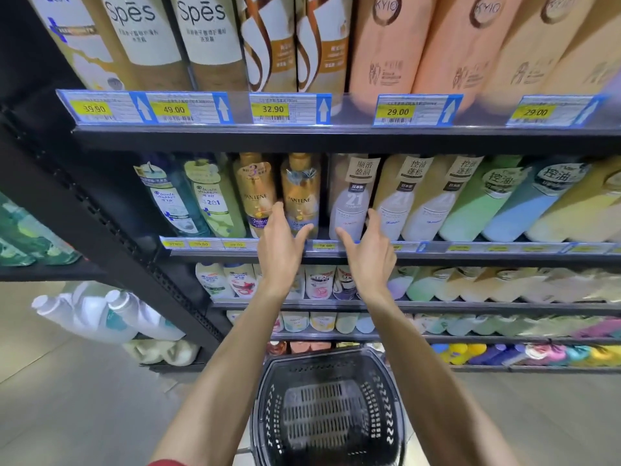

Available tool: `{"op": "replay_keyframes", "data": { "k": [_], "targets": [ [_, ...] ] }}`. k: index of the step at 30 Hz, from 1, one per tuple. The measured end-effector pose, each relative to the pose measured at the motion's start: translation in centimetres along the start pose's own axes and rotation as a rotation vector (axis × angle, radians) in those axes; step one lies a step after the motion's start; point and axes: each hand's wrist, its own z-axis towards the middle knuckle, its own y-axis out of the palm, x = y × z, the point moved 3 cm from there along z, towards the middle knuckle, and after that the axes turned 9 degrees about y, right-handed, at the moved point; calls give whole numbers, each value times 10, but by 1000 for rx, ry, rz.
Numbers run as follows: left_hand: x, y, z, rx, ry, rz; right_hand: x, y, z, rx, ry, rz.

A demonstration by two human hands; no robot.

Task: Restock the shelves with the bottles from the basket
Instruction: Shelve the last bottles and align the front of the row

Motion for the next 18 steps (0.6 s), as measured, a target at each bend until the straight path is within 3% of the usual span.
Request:
{"op": "replay_keyframes", "data": {
  "k": [6,18],
  "targets": [
    [-4,6,-1,-5,-40,128,10,6,4,42,-11,41],
    [-13,15,-1,44,-56,122,16,13,6,65,65,217]
  ]
}}
